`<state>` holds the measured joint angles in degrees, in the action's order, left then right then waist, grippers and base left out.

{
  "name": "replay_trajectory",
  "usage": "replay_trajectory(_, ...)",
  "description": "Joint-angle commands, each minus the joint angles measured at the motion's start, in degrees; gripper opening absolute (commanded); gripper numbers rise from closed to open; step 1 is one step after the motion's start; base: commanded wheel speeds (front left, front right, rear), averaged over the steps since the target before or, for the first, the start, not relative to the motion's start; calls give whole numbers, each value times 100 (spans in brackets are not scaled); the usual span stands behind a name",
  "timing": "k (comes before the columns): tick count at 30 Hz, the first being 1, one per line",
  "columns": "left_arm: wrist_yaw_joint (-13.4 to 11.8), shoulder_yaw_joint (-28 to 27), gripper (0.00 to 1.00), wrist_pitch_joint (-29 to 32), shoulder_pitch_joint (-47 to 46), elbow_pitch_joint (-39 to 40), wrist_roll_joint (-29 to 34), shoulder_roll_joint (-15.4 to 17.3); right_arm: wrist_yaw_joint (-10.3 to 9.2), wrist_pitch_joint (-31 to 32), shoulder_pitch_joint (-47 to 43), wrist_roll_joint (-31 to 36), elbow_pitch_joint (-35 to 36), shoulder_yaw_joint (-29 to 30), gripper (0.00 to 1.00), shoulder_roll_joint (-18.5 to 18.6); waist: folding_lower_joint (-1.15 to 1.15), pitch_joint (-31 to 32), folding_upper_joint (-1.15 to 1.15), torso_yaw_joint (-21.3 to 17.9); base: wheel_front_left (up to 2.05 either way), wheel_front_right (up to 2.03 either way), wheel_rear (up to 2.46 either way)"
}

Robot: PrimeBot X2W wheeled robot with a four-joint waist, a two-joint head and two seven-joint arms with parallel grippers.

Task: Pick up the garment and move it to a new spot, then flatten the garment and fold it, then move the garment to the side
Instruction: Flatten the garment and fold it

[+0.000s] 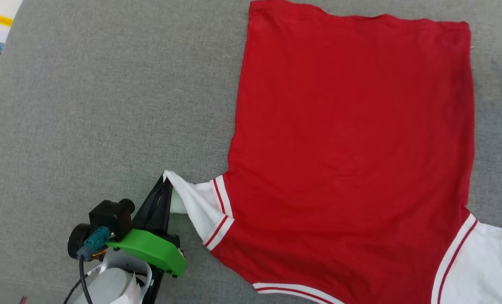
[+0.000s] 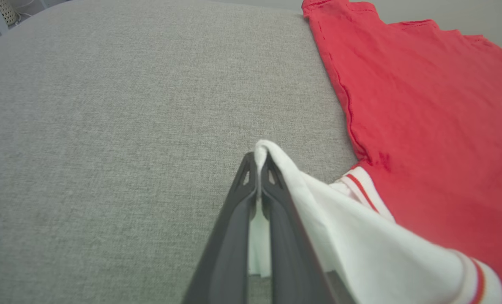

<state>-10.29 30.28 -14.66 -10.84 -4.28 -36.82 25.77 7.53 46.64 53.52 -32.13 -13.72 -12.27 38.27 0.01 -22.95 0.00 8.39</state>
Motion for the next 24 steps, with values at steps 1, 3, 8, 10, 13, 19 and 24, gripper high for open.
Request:
replay_trajectory(1, 40, -17, 0, -34, -138, 45, 104, -82, -4, 250, 240, -84, -210, -104, 100, -7, -1, -544, 0, 439, 0, 0, 0)
replay_trajectory(3, 69, -40, 0, -34, -191, 85, 178, -164, -4, 640, 551, -104, -545, -254, 100, 0, -1, -684, 0, 516, 0, 0, 0)
replay_trajectory(8, 181, -123, 0, -34, -289, 92, 355, -374, -4, 1077, 1028, -171, -1150, -435, 100, -136, -1, -988, 0, 704, 0, 0, 0)
replay_trajectory(10, 229, -146, 0, -34, -331, 83, 438, -439, -4, 1093, 1122, -140, -1331, -493, 100, -170, -1, -1108, 0, 763, 0, 0, 0)
replay_trajectory(13, 309, -185, 0, -34, -407, 71, 538, -546, -4, 1044, 1135, -11, -1609, -633, 100, -145, -1, -1236, 0, 849, 0, 0, 0)
replay_trajectory(19, 453, -301, 0, -34, -459, 38, 695, -729, -4, 944, 777, -91, -2169, -807, 100, -187, -1, -1324, 0, 913, 0, 0, 0)
replay_trajectory(24, 525, -390, 0, -34, -451, 30, 821, -799, -4, 731, 684, -178, -2226, -971, 0, -124, -1, -1293, 0, 874, 0, 0, 0)
